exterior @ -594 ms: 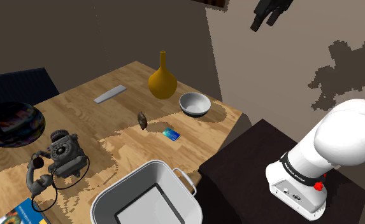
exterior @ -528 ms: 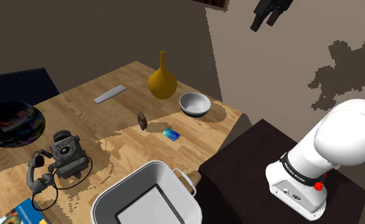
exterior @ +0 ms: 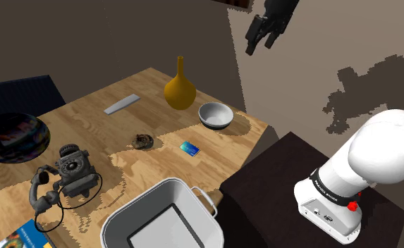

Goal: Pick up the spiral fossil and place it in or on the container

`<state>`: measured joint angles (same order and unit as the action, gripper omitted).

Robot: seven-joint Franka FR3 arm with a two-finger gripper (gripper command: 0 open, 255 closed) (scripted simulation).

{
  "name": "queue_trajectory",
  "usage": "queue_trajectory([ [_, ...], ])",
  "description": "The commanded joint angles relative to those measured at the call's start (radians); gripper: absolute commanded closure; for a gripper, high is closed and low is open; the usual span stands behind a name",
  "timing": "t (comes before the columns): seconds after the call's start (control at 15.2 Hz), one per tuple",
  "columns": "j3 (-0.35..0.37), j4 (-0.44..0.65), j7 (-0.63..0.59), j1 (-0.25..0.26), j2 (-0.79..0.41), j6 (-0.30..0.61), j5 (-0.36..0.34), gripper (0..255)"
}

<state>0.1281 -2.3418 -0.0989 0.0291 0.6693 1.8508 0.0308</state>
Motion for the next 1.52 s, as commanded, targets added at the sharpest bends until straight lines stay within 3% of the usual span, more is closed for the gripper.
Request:
queue_trajectory([
  [0.0, 0.023, -0.015, -0.027, 0.004, -0.041, 0.047, 0.009, 0],
  [0.73, 0.154, 0.023, -0.193, 0.014, -0.382, 0.298, 0.008, 0],
  [1.45, 0.230, 0.208, -0.403, 0.043, -0.801, 0.461, -0.126, 0],
])
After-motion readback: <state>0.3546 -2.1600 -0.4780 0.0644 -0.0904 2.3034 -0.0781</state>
